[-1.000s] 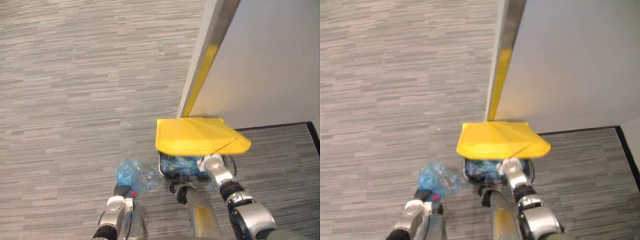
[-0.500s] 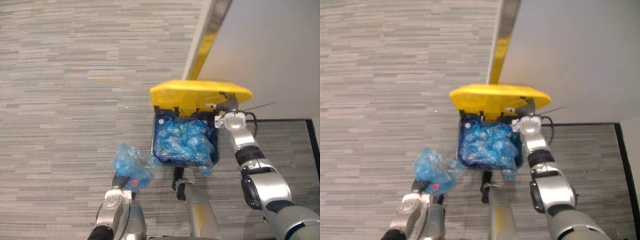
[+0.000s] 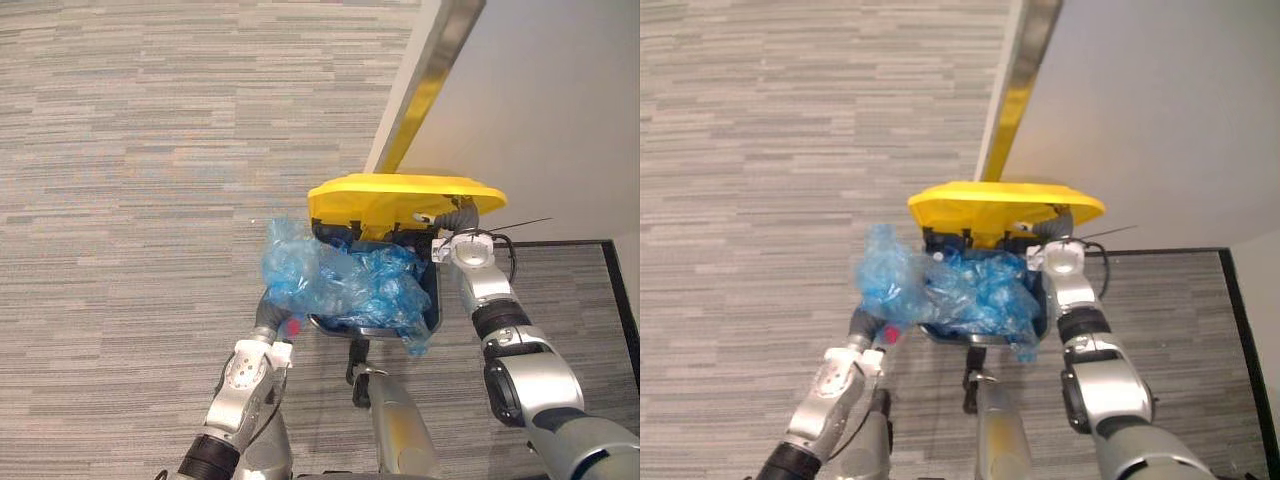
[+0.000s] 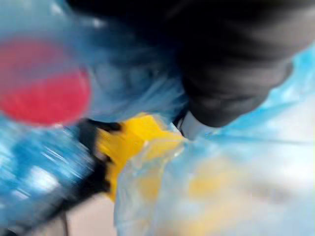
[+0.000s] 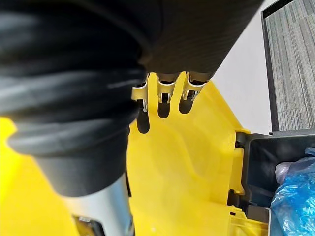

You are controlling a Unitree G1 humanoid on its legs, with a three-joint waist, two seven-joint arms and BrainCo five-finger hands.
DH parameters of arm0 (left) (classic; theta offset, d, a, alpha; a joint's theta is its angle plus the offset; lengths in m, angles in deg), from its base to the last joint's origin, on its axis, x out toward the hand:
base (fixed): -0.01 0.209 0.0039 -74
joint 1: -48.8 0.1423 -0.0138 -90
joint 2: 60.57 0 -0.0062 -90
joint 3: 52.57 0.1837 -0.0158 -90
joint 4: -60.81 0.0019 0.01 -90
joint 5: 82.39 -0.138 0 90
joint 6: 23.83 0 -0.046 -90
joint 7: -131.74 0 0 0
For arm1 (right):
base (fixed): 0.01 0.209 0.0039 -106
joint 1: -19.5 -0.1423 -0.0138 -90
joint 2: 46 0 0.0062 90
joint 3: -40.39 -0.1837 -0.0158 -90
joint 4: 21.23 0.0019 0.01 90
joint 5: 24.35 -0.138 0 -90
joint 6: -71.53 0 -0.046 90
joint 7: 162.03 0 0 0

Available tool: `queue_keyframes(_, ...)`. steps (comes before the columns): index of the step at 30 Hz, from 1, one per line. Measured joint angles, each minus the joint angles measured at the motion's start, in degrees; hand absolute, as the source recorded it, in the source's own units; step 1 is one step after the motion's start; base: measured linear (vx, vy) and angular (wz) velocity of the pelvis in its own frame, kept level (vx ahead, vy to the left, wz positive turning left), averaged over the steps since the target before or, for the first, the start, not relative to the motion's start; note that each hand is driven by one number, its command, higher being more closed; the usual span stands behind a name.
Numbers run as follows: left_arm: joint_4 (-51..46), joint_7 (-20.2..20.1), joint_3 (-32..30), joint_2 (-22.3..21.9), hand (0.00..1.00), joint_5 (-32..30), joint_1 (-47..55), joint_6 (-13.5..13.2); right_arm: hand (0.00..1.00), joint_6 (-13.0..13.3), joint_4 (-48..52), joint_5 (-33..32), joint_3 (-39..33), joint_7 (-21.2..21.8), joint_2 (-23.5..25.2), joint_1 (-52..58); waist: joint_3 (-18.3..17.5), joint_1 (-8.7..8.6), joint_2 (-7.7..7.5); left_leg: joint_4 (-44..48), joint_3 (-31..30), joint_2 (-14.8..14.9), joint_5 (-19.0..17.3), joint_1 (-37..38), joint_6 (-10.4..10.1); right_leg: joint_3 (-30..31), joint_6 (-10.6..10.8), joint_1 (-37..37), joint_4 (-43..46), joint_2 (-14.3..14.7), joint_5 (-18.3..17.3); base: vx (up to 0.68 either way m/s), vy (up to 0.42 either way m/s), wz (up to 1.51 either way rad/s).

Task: Gather rubbish on tea table into small bin, then transfer packed bag to large trash can.

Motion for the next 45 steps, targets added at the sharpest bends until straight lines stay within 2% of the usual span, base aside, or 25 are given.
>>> queue_keyframes(5, -0.9, 0.0, 4.0, -0.2, 1.0, 0.2, -5.0, 0.0, 0.0, 0.0, 0.2, 0.0, 1.7, 0.5, 0.0, -0.4, 0.0, -0.39, 0.0, 0.2, 1.2, -0.2, -0.1, 0.3, 0.2, 1.3, 0.0, 0.0, -0.6, 0.0, 0.8, 0.02, 0.02, -0.12)
queue_keyframes(10, 1.3, 2.5, 5.0, -0.2, 1.0, -4.8, -9.8, 0.0, 0.0, 0.0, 2.4, 0.0, 3.6, 0.6, 0.0, -0.8, 0.0, -1.39, 0.0, 1.0, 2.0, -0.1, -0.6, -0.1, 0.5, 2.3, 0.1, 0.0, -2.1, 0.4, 2.2, -0.02, -0.006, -0.11)
queue_keyframes(14, 12.1, 4.9, 4.3, -0.2, 1.0, -9.4, -17.9, 1.0, 0.0, -0.1, 4.6, 0.0, 5.0, 0.6, 0.0, -2.2, 0.2, -2.29, -0.1, 3.1, 1.9, 0.3, -1.1, -2.6, 0.5, 2.3, 0.0, -0.6, -4.0, 0.9, 3.9, -0.04, -0.015, -0.02)
queue_keyframes(18, 20.3, 5.7, 2.5, -0.1, 1.0, -10.7, -22.6, 2.6, 0.0, -0.1, 5.0, 0.0, 5.5, 0.5, 0.0, -4.7, 0.9, -2.93, -0.48, 4.4, 2.0, 0.5, -1.2, -4.7, 0.4, 2.4, -0.4, -2.2, -4.0, 1.3, 4.4, -0.03, -0.03, -0.02)
queue_keyframes(20, 24.7, 6.6, 2.2, 0.0, 1.0, -11.6, -26.3, 3.4, 0.0, -0.1, 5.4, 0.0, 5.6, 0.2, -0.6, -7.6, 3.4, -3.26, -0.71, 5.2, 2.0, 0.7, -1.4, -5.4, 0.1, 2.4, -0.5, -2.5, -4.0, 1.4, 4.7, -0.02, -0.012, -0.01)
queue_keyframes(23, 31.2, 6.5, 2.0, 0.2, 1.0, -12.2, -31.0, 3.8, 0.0, -0.1, 9.2, -0.1, 5.6, 0.0, -2.0, -9.8, 5.1, -3.46, -1.57, 6.9, 2.0, 0.7, -1.6, -8.9, 0.1, 2.7, -0.4, -5.3, -4.1, 1.5, 5.4, -0.06, -0.02, -0.04)
queue_keyframes(26, 37.2, 6.5, 1.0, 0.6, 1.0, -12.7, -34.1, 4.8, 0.0, -0.1, 9.6, -1.0, 5.6, -0.1, -2.0, -12.9, 7.0, -4.5, -2.35, 8.0, 2.0, 0.8, -1.7, -10.6, 0.0, 2.7, -0.7, -6.7, -4.1, 1.6, 5.8, -0.01, -0.004, -0.01)
queue_keyframes(32, 48.1, 6.5, -0.2, 1.9, 1.0, -14.9, -37.9, 5.9, 0.0, 0.9, 13.6, -3.2, 6.0, -0.4, -2.0, -13.9, 9.1, -5.42, -3.25, 9.2, 2.5, 0.9, -2.0, -14.1, -0.1, 3.1, -1.0, -10.0, -3.8, 1.7, 6.3, 0.0, 0.009, -0.02)
queue_keyframes(33, 49.5, 6.5, -1.2, 1.9, 0.0, -15.4, -38.0, 6.1, 0.0, 1.0, 13.6, -4.1, 6.7, -0.5, -2.0, -14.0, 9.1, -5.41, -3.29, 9.2, 2.6, 0.9, -2.1, -14.6, -0.1, 3.2, -1.0, -10.5, -3.8, 1.7, 6.3, 0.0, 0.0, 0.0)
queue_keyframes(39, 53.0, 6.6, -4.6, 1.3, 0.0, -19.6, -38.2, 7.9, 0.0, 1.2, 16.1, -4.6, 10.6, -0.4, -1.7, -14.2, 9.2, -5.39, -3.31, 10.1, 2.9, 1.7, -2.7, -16.0, -0.3, 3.4, -1.0, -11.7, -3.8, 2.1, 6.4, 0.01, 0.021, -0.04)
queue_keyframes(45, 53.8, 6.6, -8.6, -1.4, 0.0, -30.6, -38.3, 11.8, 0.0, 1.2, 18.5, -4.6, 11.9, -0.4, -0.6, -14.1, 9.2, -5.32, -3.31, 10.6, 4.1, 1.8, -2.9, -16.0, -0.4, 4.3, -1.0, -12.5, -2.9, 2.2, 6.3, 0.01, 0.012, -0.08)
